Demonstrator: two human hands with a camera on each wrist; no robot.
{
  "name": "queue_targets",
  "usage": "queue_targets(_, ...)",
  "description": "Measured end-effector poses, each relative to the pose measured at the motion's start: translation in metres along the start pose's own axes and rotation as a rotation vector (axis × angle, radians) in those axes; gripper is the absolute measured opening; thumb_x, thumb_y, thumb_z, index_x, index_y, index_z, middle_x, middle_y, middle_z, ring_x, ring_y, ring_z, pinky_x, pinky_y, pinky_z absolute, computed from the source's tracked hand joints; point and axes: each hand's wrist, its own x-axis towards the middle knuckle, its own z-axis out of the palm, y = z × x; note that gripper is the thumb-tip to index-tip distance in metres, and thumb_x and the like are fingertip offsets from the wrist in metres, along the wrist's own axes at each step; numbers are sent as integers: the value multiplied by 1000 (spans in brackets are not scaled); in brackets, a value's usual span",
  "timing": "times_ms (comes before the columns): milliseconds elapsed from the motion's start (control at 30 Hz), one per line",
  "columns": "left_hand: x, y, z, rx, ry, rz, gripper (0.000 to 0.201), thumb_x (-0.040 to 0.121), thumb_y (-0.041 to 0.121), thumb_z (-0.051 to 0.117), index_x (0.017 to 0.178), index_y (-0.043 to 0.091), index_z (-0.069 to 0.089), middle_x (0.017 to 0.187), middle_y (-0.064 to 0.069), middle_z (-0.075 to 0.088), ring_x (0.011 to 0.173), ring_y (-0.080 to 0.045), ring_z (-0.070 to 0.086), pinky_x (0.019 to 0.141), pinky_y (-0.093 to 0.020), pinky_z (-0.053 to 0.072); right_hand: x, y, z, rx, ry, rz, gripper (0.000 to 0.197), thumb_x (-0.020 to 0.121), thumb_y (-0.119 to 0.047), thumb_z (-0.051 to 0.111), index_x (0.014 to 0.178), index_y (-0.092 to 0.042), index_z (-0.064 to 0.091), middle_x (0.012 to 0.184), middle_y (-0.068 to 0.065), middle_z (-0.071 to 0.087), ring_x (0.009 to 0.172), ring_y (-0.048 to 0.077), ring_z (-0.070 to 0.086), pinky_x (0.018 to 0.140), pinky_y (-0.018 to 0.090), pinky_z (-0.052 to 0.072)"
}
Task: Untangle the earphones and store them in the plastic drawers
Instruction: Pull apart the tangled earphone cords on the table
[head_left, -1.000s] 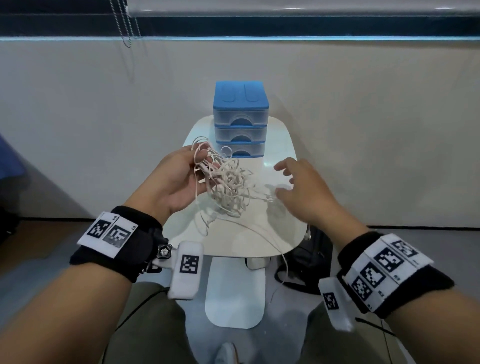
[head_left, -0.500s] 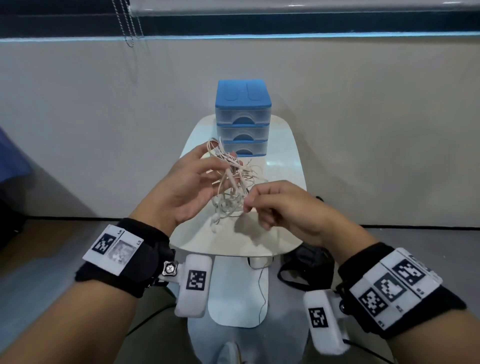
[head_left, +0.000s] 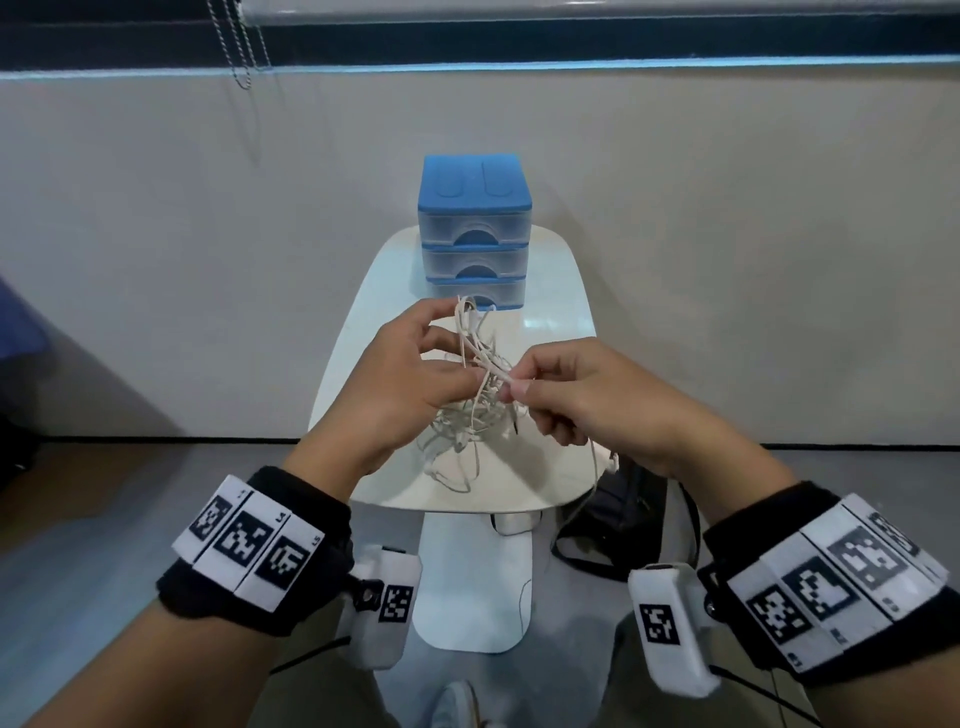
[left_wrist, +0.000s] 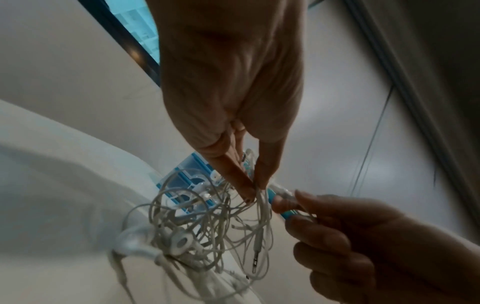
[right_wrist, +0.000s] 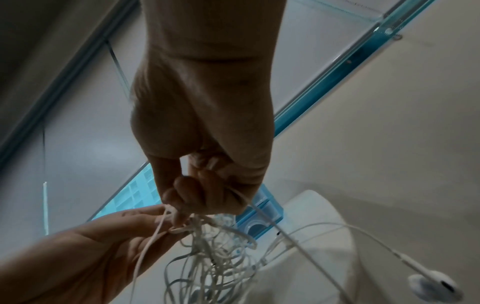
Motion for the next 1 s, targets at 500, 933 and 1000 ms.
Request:
queue_targets(500,33,30,-11,785,-331,341,18,89,32,80,94,19,69,102,8,73,88,8,61,79,-11,43,-14,0,-30,-257,277,34,28,95,-18,56,74,-15,74,60,4,43,49,16,29,47,25,25)
queue_targets(933,32,24,-5,431,-266,9,8,94,16,74,90,9,74,78,-5,75,70,-14,63,77,-35,50,-16,-3,-34,-227,227,-25,30,99,-27,63,75,-12,71,50,-6,33,47,12,27,45,22,25)
queue_targets(1000,31,26,-4,415,-247,14,8,93,14,74,89,8,72,81,-9,75,71,-18,64,76,-38,52,-15,-2,-32,-192,203,-34,31,100,-29,63,75,-13,72,59,0,38,57,17,33,54,27,26)
